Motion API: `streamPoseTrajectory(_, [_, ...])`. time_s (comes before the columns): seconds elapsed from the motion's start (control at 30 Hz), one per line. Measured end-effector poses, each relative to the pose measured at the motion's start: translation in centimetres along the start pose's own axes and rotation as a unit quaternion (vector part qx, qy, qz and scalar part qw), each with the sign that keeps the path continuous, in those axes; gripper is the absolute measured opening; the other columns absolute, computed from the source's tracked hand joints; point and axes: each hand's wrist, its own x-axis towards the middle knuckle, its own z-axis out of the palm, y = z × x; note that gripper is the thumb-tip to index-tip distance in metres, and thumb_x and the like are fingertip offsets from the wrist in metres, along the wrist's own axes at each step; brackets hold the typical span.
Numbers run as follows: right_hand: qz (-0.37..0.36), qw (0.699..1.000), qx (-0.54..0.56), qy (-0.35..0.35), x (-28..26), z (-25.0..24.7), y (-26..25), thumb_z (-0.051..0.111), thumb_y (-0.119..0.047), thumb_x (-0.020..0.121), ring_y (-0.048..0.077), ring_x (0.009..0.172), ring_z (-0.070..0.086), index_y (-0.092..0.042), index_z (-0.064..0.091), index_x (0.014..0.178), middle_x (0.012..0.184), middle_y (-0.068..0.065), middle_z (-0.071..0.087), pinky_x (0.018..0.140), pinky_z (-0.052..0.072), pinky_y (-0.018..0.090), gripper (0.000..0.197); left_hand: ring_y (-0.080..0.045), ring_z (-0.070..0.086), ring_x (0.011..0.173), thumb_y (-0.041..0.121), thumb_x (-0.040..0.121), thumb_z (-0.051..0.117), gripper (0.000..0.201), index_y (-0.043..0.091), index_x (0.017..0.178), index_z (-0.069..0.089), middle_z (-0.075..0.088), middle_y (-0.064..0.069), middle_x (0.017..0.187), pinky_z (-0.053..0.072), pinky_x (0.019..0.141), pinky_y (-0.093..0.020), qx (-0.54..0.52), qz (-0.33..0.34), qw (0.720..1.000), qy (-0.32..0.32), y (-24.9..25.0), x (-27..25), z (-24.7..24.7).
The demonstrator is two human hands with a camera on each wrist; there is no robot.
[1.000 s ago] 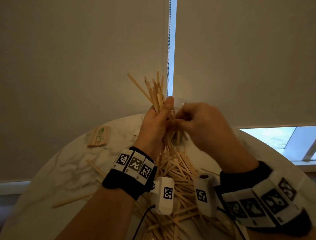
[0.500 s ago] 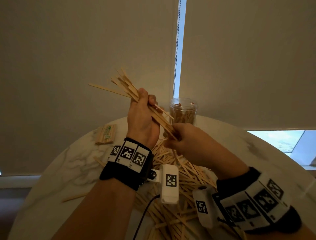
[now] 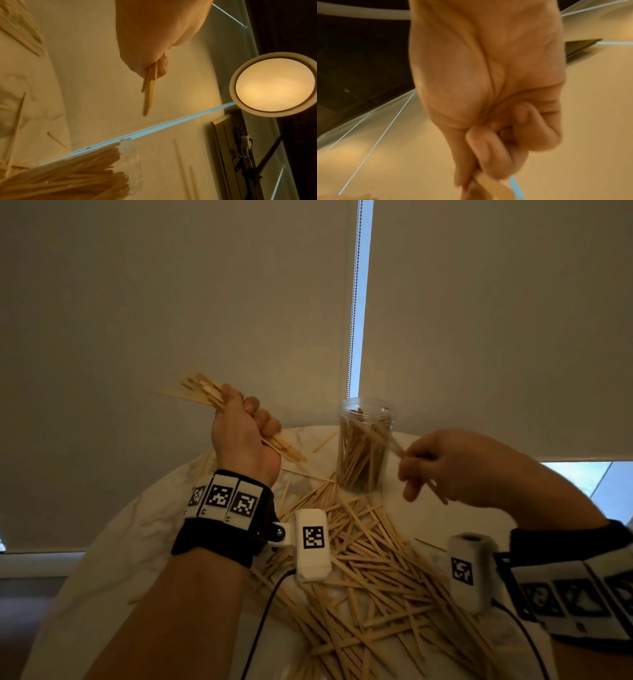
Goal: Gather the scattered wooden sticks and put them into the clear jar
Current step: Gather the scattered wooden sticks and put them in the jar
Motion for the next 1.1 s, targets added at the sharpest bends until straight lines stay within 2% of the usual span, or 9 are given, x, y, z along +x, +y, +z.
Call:
streamPoseTrajectory(0.2, [-0.101,0.973,0.088,0.188,-0.3,0.2,-2.5,0.048,-0.037,0.102,0.003,0.054,0.060,-0.026,0.069,0.084,0.073,-0.006,0.072,0.059,0.044,0.025,0.029,-0.006,0.024,0.045,0.052,0.100,0.046,0.035,0.020,0.084,0.046,0.044,0.005,0.063,0.018,0.038,-0.020,0.157,-0.075,0.975,-0.141,-3.1,-3.9,2.6])
streamPoseTrajectory(0.27, [-0.113,0.975,0.033,0.189,-0.2,1.6,-3.5,0.048,-0.037,0.102,0.005,0.058,0.060,-0.025,0.067,0.082,0.070,-0.005,0.069,0.059,0.044,0.025,0.030,-0.011,0.037,0.044,0.063,0.093,0.046,0.051,0.013,0.086,0.050,0.050,-0.004,0.067,0.031,0.038,-0.022,0.252,-0.081,0.944,-0.198,-4.1,-5.6,3.2])
streamPoseTrajectory(0.33, [-0.117,0.974,-0.046,0.187,-0.1,2.8,-4.0,0.045,-0.034,0.103,0.008,0.064,0.060,-0.027,0.063,0.087,0.075,-0.006,0.067,0.065,0.049,0.027,0.026,-0.027,0.056,0.059,0.066,0.089,0.052,0.065,0.002,0.101,0.056,0.059,-0.015,0.082,0.054,0.053,-0.039,0.314,-0.074,0.916,-0.238,-4.9,-6.7,3.1])
streamPoseTrajectory(0.4, [-0.127,0.971,-0.099,0.177,0.1,3.3,-4.0,0.042,-0.033,0.103,0.011,0.069,0.060,-0.026,0.065,0.100,0.083,-0.004,0.067,0.069,0.049,0.027,0.024,-0.028,0.064,0.070,0.049,0.096,0.056,0.043,0.008,0.107,0.061,0.065,-0.016,0.086,0.058,0.064,-0.044,0.322,-0.055,0.915,-0.237,-5.2,-6.7,2.8])
streamPoseTrajectory(0.57, [-0.074,0.988,-0.088,0.104,-0.1,2.1,-3.0,0.046,-0.037,0.102,0.008,0.068,0.058,-0.023,0.071,0.098,0.083,-0.003,0.067,0.061,0.040,0.022,0.029,-0.010,0.050,0.050,0.038,0.104,0.045,0.027,0.019,0.089,0.056,0.052,0.006,0.058,0.043,0.050,-0.026,0.342,-0.022,0.914,-0.216,-5.2,-5.8,1.9])
streamPoseTrajectory(0.67, [-0.082,0.968,-0.020,0.237,-0.7,0.4,-2.9,0.048,-0.041,0.101,0.002,0.071,0.057,-0.024,0.069,0.102,0.088,-0.007,0.067,0.061,0.039,0.018,0.027,-0.013,0.058,0.061,0.046,0.103,0.044,0.033,0.017,0.105,0.059,0.058,0.002,0.068,0.051,0.057,-0.028,0.357,-0.051,0.893,-0.268,-5.6,-6.4,1.8])
streamPoseTrajectory(0.77, [-0.149,0.919,0.054,0.362,-1.0,-0.3,-3.5,0.056,-0.044,0.097,0.005,0.084,0.060,-0.028,0.066,0.121,0.100,-0.011,0.065,0.076,0.047,0.021,0.031,-0.010,0.041,0.050,0.044,0.102,0.046,0.031,0.015,0.112,0.055,0.044,0.004,0.062,0.039,0.047,-0.026,0.357,-0.063,0.860,-0.361,-6.4,-7.3,2.3])
streamPoseTrajectory(0.87, [-0.161,0.910,0.088,0.371,-0.7,0.0,-3.6,0.061,-0.042,0.094,0.007,0.086,0.061,-0.028,0.066,0.122,0.097,-0.008,0.063,0.080,0.053,0.025,0.031,-0.005,0.032,0.042,0.030,0.104,0.045,0.018,0.022,0.090,0.053,0.042,0.009,0.053,0.028,0.040,-0.021,0.407,-0.060,0.818,-0.401,-7.2,-8.1,2.7])
streamPoseTrajectory(1.1, [-0.184,0.845,0.238,0.442,-1.4,-2.0,-3.0,0.064,-0.033,0.094,0.012,0.074,0.064,-0.022,0.069,0.096,0.088,-0.008,0.067,0.065,0.058,0.035,0.013,-0.008,0.028,0.044,0.038,0.103,0.048,0.027,0.012,0.095,0.050,0.037,0.011,0.052,0.027,0.041,-0.023,0.431,-0.023,0.795,-0.426,-6.4,-8.1,2.6])
